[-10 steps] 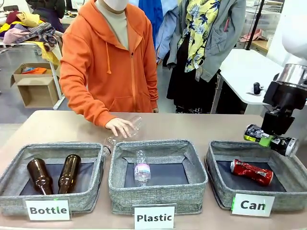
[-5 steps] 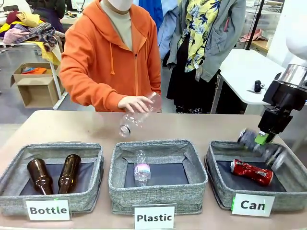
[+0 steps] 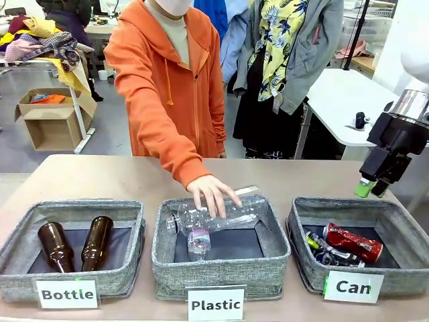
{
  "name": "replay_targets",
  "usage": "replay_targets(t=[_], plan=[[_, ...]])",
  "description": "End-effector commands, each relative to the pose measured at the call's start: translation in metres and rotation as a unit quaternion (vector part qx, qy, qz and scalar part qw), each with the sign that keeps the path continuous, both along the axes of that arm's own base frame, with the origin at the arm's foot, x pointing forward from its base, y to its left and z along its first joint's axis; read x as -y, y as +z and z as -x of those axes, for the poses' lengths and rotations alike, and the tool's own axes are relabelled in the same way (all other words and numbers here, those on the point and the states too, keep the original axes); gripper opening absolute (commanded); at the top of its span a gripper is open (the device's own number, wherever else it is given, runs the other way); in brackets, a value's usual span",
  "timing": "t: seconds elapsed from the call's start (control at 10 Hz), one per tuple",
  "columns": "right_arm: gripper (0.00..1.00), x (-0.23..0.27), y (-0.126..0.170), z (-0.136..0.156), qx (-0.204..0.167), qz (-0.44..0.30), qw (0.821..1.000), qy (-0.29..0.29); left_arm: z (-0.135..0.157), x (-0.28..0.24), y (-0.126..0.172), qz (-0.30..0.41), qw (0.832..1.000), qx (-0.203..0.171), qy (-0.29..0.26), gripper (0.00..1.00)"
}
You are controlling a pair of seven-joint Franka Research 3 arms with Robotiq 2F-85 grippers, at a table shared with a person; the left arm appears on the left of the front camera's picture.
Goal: Sort the can waste into the basket.
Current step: Pick up the can waste from the table and place it in the right Fabric basket.
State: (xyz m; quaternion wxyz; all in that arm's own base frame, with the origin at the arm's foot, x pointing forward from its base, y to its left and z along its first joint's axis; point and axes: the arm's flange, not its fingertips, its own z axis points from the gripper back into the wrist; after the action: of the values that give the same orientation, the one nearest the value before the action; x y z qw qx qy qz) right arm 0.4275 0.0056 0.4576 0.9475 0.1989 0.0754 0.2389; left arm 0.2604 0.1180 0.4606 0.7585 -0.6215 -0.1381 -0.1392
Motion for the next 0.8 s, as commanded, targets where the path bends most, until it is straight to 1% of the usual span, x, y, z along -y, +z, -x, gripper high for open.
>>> replay_targets(t=[0.0, 0.1, 0.2, 0.3, 0.5, 0.6, 0.7], plan=[[1.0, 0.006, 0.003, 0.001, 0.002, -0.075, 0.997, -0.012, 0.001, -0.001, 0.002, 0.005, 1.0, 0.002, -0.004, 1.0], [1.0, 0.011, 0.01, 0.001, -0.044, -0.177, 0.981, -0.065, 0.001, -0.001, 0.002, 0.005, 1.0, 0.002, -0.004, 1.0], [1.0, 0.02, 0.014, 0.003, -0.089, -0.292, 0.948, -0.092, 0.001, -0.001, 0.002, 0.005, 1.0, 0.002, -0.004, 1.0], [1.0, 0.031, 0.016, 0.005, -0.144, -0.403, 0.897, -0.113, 0.001, -0.001, 0.002, 0.005, 1.0, 0.002, -0.004, 1.0], [1.0, 0.051, 0.007, 0.006, -0.12, -0.516, 0.829, -0.179, 0.001, -0.001, 0.002, 0.005, 1.0, 0.002, -0.004, 1.0], [1.0, 0.057, 0.002, 0.005, -0.096, -0.538, 0.803, -0.237, 0.001, -0.001, 0.002, 0.005, 1.0, 0.002, -0.004, 1.0], [1.0, 0.061, -0.003, 0.005, -0.081, -0.549, 0.784, -0.279, 0.001, -0.001, 0.002, 0.005, 1.0, 0.002, -0.004, 1.0]])
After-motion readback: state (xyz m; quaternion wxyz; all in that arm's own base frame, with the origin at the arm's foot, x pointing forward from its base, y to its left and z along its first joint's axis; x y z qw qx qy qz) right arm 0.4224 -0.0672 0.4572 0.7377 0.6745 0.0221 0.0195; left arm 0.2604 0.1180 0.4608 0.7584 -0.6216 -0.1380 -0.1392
